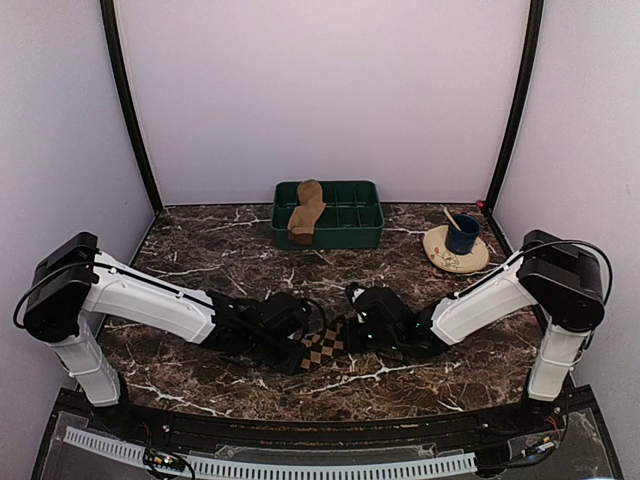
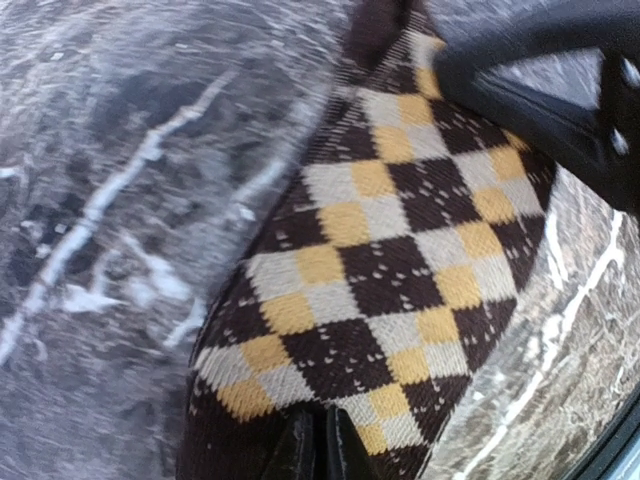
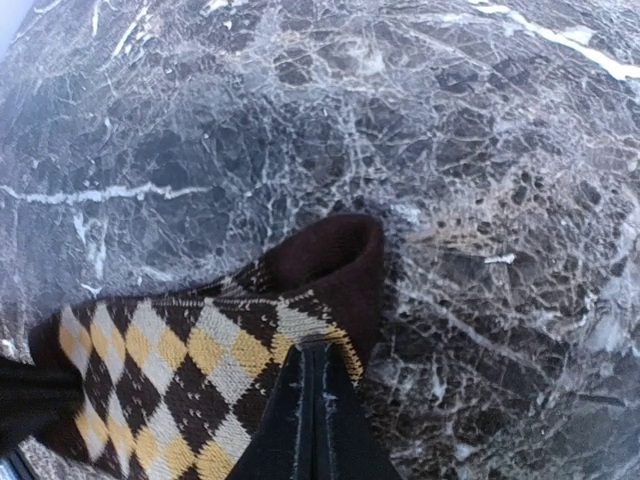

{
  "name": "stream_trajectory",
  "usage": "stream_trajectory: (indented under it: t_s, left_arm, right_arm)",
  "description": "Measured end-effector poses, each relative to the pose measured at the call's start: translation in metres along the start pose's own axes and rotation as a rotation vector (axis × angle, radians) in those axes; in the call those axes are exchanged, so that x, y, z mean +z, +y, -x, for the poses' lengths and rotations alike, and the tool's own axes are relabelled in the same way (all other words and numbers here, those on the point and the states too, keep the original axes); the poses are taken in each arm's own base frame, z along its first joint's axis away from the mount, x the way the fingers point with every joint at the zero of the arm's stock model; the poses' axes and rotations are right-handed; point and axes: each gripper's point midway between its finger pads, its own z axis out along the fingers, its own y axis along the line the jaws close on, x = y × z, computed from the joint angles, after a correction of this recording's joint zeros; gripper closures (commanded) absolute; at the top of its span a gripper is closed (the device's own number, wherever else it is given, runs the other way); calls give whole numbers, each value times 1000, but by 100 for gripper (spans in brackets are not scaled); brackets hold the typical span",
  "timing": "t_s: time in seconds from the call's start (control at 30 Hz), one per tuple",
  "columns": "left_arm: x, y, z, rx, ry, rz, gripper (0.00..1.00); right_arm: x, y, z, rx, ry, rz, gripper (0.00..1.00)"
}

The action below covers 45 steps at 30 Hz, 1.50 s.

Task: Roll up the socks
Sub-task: Rotate the sock at the center of the board.

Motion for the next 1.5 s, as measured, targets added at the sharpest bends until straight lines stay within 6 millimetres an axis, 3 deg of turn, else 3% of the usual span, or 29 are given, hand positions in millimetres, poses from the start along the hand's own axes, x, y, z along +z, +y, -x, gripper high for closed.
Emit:
stream_trajectory:
  t_s: [0.27,0.97,1.3,1.5]
  left_arm:
    - [1,24,13,-32,-10,32,91]
    - [14,46,45,3,-60,29,92]
    - [14,68,58,44,-79,61,92]
    - [13,77,79,70,-102,55,93]
  right_arm:
    - [-7,3,-10,-63,31,-64,100]
    - [-24,33,-42,-123,117,-81,100]
    - [-28,41,-51,-120,132,-78,100]
    - [-31,47,-58,-128,154,-70,100]
